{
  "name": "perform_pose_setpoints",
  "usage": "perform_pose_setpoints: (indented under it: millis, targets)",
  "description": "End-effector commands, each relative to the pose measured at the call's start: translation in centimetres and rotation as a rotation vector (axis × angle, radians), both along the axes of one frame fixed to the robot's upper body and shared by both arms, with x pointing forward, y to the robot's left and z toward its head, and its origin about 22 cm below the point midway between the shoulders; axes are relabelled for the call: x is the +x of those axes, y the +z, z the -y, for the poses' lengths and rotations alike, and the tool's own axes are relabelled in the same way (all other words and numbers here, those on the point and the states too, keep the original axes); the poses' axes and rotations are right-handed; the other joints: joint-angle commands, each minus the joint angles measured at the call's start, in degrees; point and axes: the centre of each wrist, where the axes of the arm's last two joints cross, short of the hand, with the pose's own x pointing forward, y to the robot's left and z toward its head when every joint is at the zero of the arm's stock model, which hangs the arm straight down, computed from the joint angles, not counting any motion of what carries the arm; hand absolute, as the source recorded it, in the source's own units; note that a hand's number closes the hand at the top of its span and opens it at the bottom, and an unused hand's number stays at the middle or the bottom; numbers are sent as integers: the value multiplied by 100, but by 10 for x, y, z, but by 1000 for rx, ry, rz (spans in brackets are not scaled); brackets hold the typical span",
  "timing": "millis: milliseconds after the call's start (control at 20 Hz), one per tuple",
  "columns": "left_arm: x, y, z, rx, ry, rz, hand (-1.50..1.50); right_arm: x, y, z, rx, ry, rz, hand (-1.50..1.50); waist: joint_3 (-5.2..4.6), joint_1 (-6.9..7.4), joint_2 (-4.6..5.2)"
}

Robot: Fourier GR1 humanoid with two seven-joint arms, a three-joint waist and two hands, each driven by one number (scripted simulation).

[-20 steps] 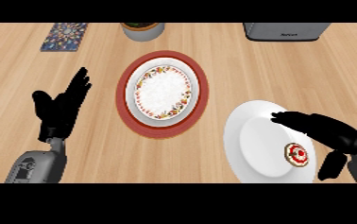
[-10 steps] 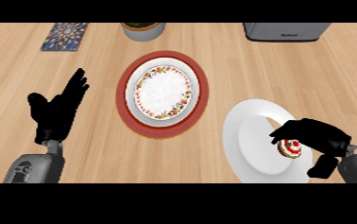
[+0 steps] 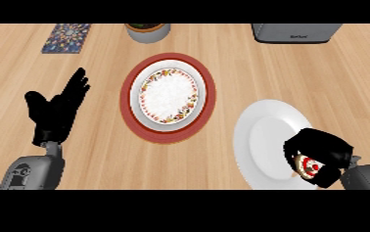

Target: Pick the cupcake from the plate and place it in the plate

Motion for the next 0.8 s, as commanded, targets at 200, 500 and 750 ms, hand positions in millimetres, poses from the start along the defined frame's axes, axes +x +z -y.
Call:
perform_pose_setpoints:
  millis: [200, 500, 750]
  targets:
    - [-2, -6, -1, 12, -8, -14, 0, -23, -1, -160, 224, 113, 160, 150, 9, 21, -34]
    - [-5, -10, 7, 1, -35, -12, 0, -71, 32, -283, 394, 200, 314, 150, 22, 215, -65]
    - [-6, -16, 20, -8, -24, -22, 0, -102, 68, -302, 609, 11, 524, 150, 32, 91, -59]
